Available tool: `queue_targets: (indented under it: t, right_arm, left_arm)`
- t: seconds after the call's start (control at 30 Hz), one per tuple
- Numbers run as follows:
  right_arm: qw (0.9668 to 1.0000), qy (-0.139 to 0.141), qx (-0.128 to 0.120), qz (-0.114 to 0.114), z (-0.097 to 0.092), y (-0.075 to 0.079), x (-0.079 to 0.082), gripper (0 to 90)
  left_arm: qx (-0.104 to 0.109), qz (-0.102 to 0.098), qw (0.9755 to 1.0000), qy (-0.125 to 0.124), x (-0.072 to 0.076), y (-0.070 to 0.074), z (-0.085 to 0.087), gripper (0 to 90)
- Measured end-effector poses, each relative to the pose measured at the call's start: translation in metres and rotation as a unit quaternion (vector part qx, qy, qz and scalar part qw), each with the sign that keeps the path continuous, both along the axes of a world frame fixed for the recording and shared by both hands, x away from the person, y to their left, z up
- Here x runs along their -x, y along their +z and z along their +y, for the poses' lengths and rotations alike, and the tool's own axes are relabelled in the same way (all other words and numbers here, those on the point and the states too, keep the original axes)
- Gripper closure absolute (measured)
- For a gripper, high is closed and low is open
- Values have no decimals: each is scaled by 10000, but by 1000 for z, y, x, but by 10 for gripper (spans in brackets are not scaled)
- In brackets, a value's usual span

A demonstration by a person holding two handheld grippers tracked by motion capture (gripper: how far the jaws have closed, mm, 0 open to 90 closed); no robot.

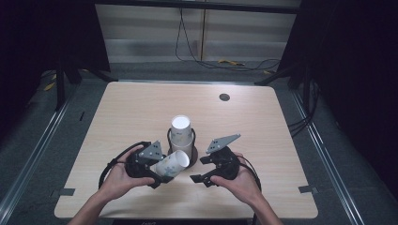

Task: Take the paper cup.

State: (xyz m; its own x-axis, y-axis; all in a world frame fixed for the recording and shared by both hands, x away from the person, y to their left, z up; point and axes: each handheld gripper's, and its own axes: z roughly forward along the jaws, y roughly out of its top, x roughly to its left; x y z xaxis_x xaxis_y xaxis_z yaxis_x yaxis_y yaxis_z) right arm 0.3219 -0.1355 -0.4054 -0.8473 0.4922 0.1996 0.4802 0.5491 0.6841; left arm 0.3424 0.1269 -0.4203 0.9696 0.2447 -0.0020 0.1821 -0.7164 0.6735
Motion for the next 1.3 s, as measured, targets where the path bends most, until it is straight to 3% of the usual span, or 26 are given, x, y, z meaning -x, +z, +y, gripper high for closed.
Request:
queue_targets:
  t: [0.13, 0.3, 0.53, 0.8, 0.93, 1.17, 1.3]
  right_arm:
    - [9999, 83, 137, 15, 2, 2, -1, 257]
    - [9983, 286, 494, 142, 8, 2, -3, 277]
    - [9967, 382, 685, 191, 12, 2, -5, 275]
    - [9934, 539, 878, 498, 18, -2, -9, 269]
    - [9918, 539, 991, 608, 21, -4, -11, 243]
    - [9893, 513, 1098, 812, 25, -7, -15, 189]
    - [9880, 611, 1111, 881, 25, -7, -18, 234]
  left_arm:
    - [-179, -37, 9998, -44, 1, -2, -4, 256]
    - [-445, -60, 9989, -121, 2, -7, -8, 256]
    - [-583, -104, 9981, -192, 3, -10, -13, 256]
    - [-788, -61, 9964, -292, 6, -14, -20, 257]
    - [-1003, -23, 9938, -473, 7, -15, -24, 256]
    - [-1094, -35, 9927, -516, 7, -16, -29, 257]
    - [-1137, -68, 9922, -510, 8, -15, -32, 257]
